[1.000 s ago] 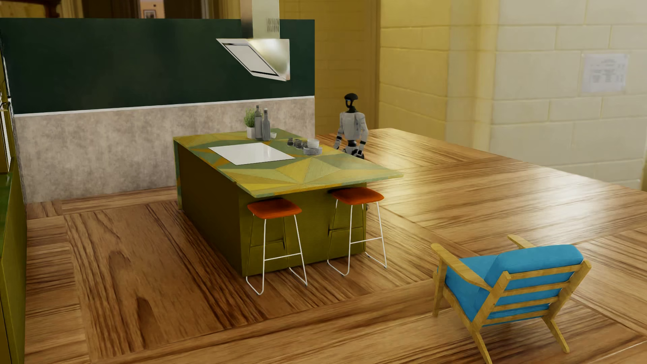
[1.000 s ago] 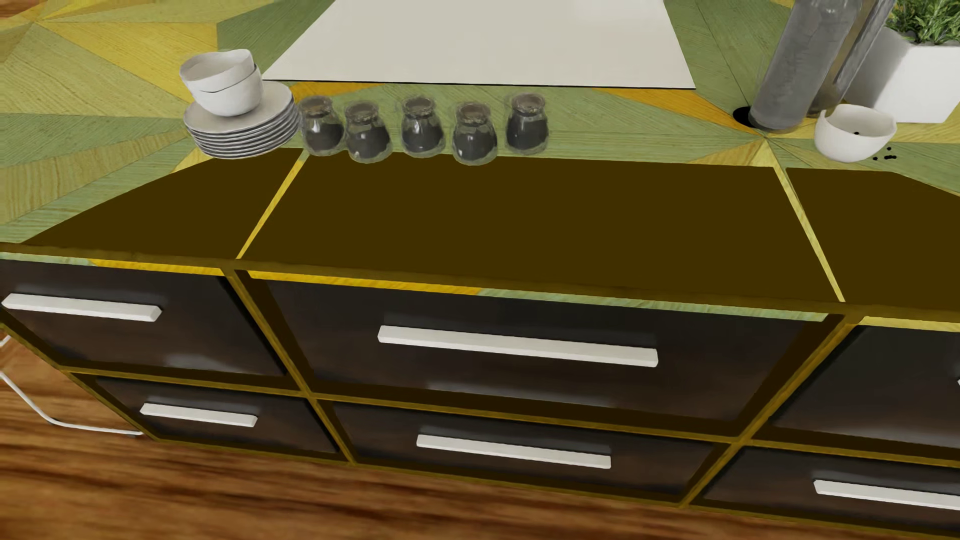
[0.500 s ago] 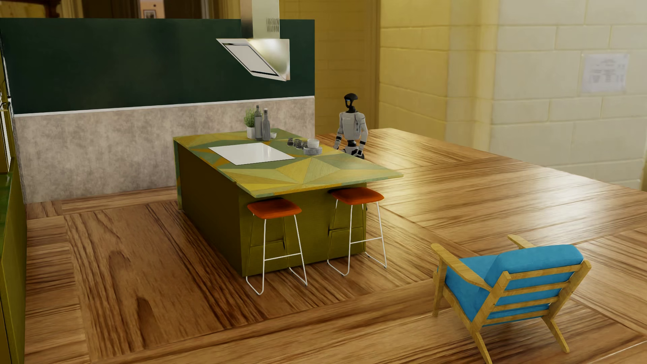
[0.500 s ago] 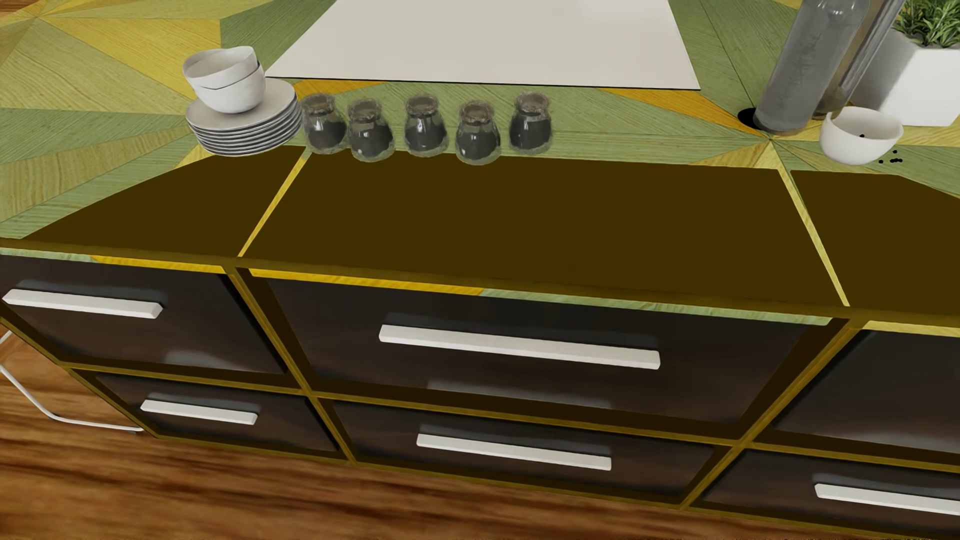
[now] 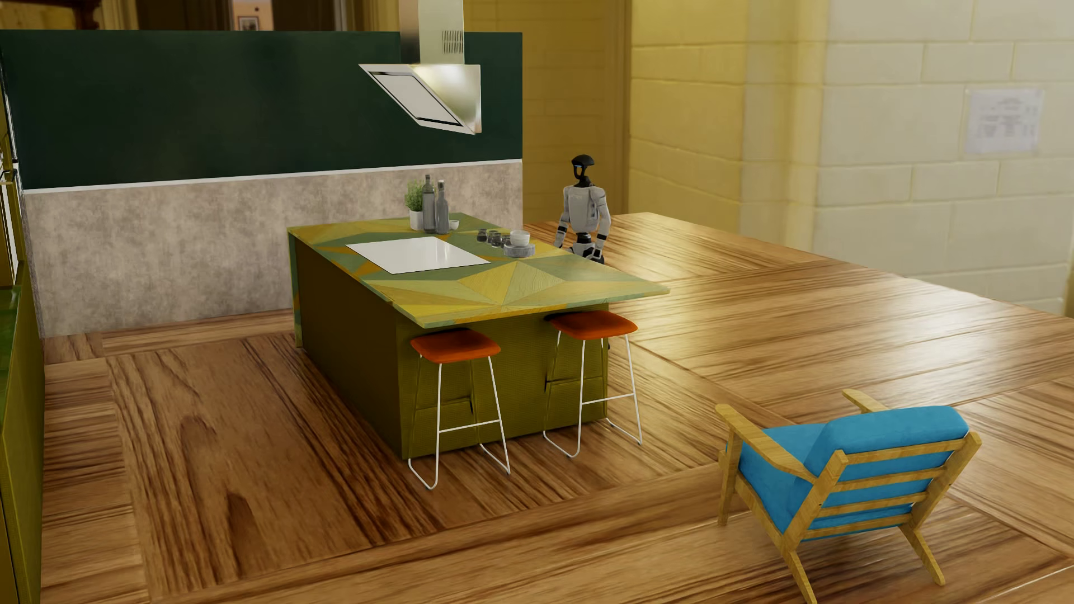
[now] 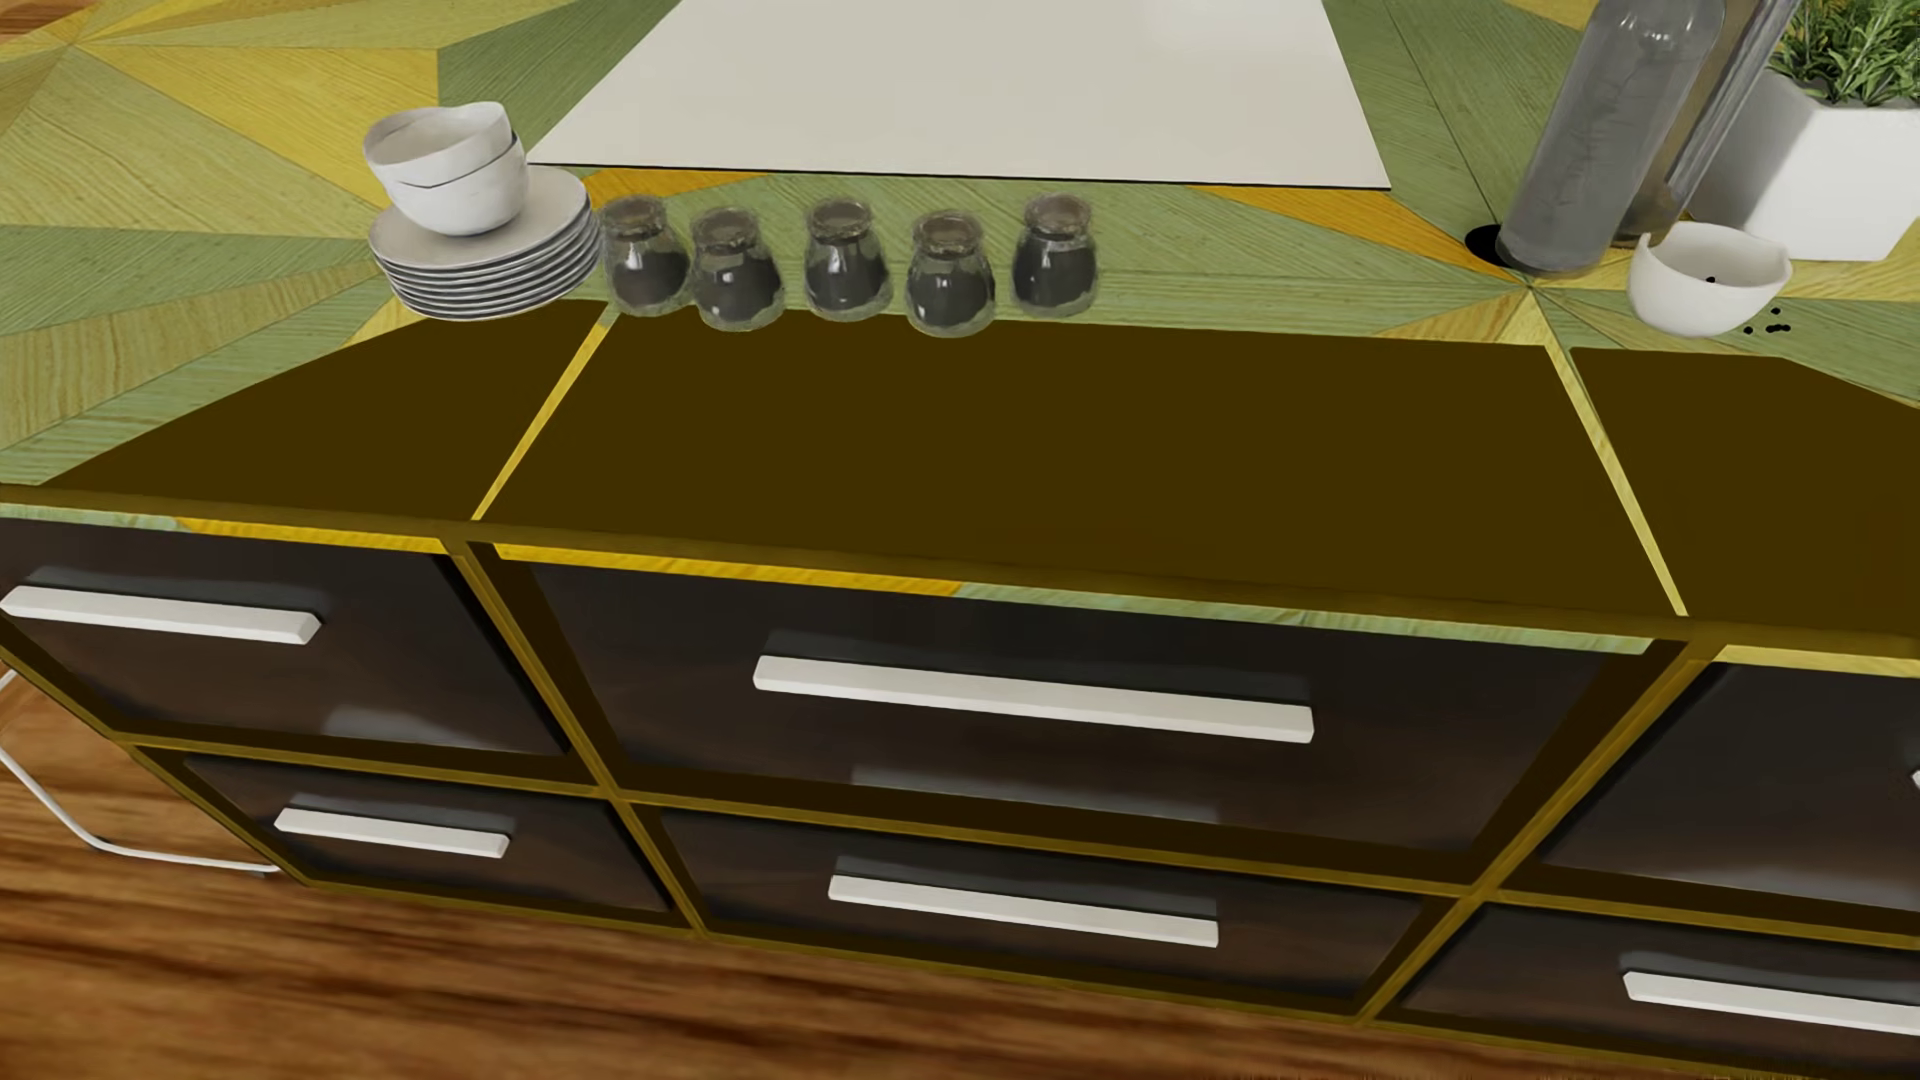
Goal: Move towards the corner
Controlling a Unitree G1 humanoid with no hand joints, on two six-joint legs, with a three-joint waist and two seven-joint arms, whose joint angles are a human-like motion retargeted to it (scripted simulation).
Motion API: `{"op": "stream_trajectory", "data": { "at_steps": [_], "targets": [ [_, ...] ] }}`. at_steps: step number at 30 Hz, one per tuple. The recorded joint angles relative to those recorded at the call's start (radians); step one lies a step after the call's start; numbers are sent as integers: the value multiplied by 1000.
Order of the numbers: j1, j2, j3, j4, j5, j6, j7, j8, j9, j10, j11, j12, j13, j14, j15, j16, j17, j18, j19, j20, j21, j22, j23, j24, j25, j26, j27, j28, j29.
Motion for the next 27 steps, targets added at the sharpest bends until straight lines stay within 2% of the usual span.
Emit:
{"op": "stream_trajectory", "data": {
  "at_steps": [8, 13, 27],
  "targets": [
    [-2, 2, 10, -6, -8, -17, 0, 0, -6, 0, -3, -12, -6, 5, -3, 15, 6, 0, 0, -1, 23, 2, 10, 0, 0, 0, 0, 0, 0],
    [6, 12, 30, -6, -2, -18, 0, 0, -6, -6, -7, -30, -15, 10, -4, 22, 4, 0, 0, -46, 34, 13, 16, 0, 0, 0, 0, 0, 0],
    [-14, -3, 71, -8, 4, -33, 0, 0, 2, -16, -14, -52, -27, 33, 6, 35, 0, 0, 0, -51, 76, 16, 6, 0, 0, 0, 0, 0, 0]
  ]
}}
